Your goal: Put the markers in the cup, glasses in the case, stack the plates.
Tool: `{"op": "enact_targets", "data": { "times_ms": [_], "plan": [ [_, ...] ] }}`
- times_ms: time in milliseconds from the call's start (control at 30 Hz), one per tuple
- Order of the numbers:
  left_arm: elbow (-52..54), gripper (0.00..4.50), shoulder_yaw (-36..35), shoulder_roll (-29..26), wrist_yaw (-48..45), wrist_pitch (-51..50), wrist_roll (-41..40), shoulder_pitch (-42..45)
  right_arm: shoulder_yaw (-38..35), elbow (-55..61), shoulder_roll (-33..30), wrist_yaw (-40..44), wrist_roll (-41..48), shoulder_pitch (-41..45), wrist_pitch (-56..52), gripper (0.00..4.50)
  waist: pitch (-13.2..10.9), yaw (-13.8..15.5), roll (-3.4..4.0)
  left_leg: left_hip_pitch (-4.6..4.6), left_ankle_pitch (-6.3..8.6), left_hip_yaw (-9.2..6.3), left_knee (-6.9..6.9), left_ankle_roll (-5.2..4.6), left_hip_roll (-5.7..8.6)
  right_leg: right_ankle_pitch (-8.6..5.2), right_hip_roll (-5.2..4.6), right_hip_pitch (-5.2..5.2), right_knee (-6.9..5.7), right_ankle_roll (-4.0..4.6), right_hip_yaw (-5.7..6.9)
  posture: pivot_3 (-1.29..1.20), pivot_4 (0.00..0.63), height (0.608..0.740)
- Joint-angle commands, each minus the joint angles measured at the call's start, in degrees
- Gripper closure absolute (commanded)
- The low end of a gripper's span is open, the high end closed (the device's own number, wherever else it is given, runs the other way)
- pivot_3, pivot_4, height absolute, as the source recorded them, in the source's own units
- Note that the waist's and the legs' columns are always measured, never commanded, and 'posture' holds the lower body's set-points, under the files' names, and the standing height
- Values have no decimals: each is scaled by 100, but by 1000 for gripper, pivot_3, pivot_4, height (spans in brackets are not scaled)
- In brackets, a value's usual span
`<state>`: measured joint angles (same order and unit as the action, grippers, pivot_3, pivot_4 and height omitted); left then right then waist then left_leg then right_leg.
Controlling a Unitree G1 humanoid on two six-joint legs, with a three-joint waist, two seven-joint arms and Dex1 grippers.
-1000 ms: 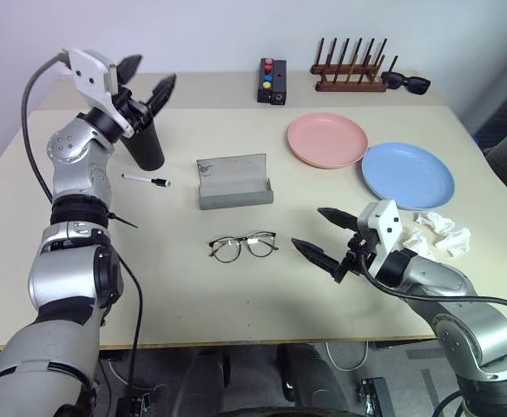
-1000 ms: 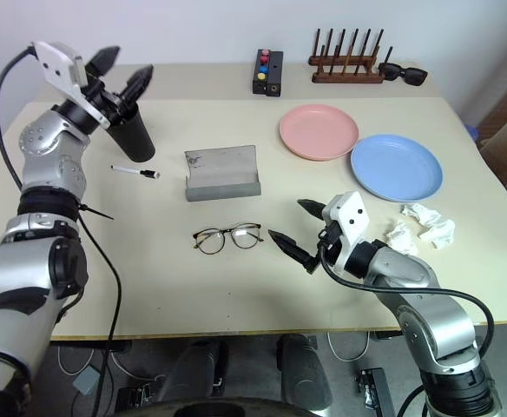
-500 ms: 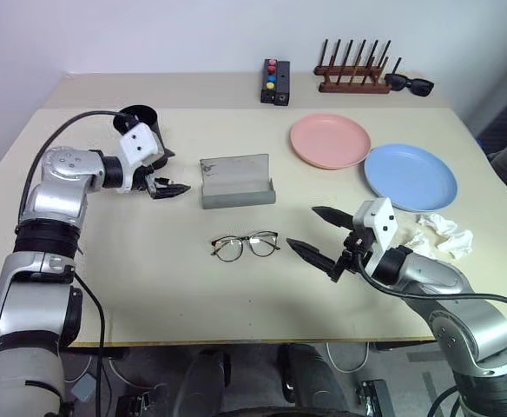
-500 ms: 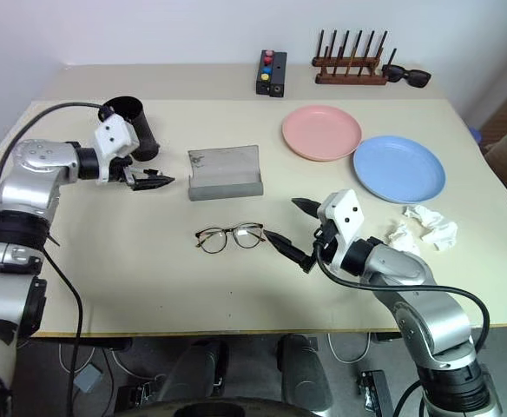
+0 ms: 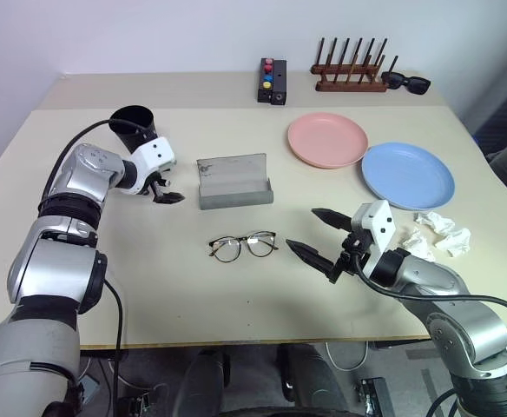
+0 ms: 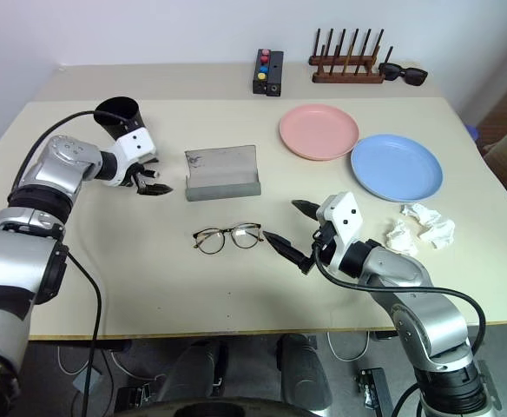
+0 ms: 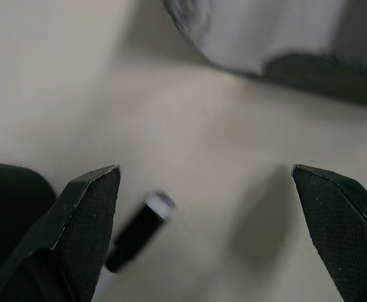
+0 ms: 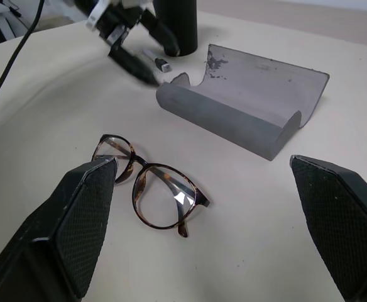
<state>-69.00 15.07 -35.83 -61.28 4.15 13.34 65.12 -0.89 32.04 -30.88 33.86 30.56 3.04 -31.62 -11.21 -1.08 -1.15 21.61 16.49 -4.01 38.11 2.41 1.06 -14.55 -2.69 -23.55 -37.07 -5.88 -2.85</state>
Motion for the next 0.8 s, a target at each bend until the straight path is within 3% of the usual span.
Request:
{"op": "enact_targets", "data": {
  "times_ms": [33,367,467,667,800],
  "plan": [
    [-217,51,99,-95,90,143,275,296,-80,164,40,-25,11,19,106,0,0,8,-1,0,0,0,1,0,0,0,0,1,0,0,0,0,150,735],
    [-566,51,237,-106,-344,228,622,430,-38,127,62,-19,10,86,110,0,0,-15,-1,-5,0,1,0,0,0,0,1,2,-2,0,0,0,150,735],
    [-621,913,213,-130,-523,222,621,422,-46,132,59,-17,12,92,106,0,0,-12,-1,-4,0,2,0,0,0,0,0,2,-1,0,0,0,150,735],
    [-641,3896,98,-161,-467,214,562,436,-95,165,46,-35,16,49,98,0,0,-5,-1,-4,0,0,0,0,0,0,1,2,-4,0,0,0,150,735],
    [-570,3896,-125,-146,-724,326,317,441,-87,164,55,-56,13,62,91,0,0,3,-1,-1,0,0,0,0,0,0,0,1,-2,0,0,0,150,735]
  ]
}}
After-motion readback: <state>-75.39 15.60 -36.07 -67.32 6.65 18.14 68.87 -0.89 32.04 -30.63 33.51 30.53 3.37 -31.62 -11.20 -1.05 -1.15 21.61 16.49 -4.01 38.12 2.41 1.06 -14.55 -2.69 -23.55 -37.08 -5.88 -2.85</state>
